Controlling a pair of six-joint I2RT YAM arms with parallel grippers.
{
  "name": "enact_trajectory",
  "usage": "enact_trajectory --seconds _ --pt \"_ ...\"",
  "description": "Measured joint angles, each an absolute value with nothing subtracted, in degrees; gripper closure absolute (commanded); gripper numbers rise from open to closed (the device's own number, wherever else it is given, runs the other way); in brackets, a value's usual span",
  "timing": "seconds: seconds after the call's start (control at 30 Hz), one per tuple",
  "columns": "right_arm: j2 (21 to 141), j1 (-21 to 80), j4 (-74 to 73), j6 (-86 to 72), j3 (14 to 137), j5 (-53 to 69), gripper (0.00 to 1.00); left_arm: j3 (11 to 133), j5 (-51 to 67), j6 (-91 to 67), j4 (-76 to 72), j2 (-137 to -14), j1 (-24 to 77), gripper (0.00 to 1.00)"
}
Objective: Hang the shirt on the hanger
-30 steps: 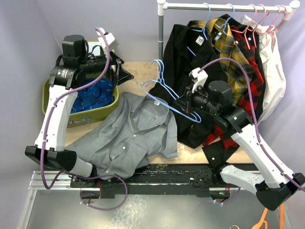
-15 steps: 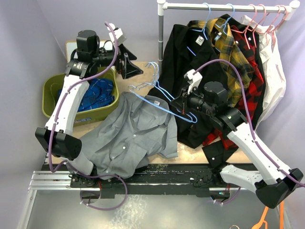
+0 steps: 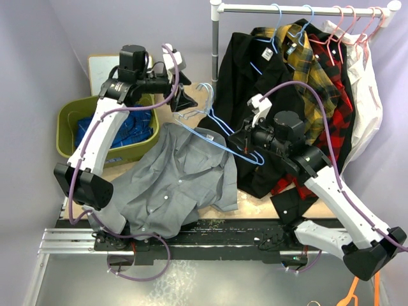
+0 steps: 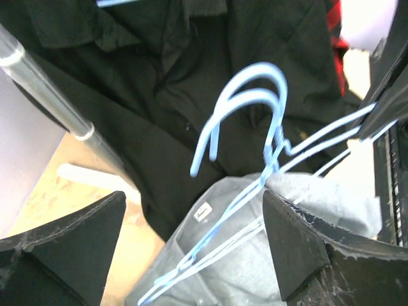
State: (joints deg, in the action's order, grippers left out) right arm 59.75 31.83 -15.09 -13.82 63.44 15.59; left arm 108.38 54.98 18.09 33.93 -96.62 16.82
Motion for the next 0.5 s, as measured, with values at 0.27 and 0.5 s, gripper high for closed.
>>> enact_trajectory --seconds 0.27,0.5 --pt "58.13 31.86 -14.35 -13.54 63.29 14.55 1.0 102.19 52.07 31.77 40.8 -96.53 16.84 0.1" --pt "57.98 31.86 -14.17 -13.54 63.29 14.85 1.0 100.16 49.58 34.83 40.73 -96.53 16.84 0.2"
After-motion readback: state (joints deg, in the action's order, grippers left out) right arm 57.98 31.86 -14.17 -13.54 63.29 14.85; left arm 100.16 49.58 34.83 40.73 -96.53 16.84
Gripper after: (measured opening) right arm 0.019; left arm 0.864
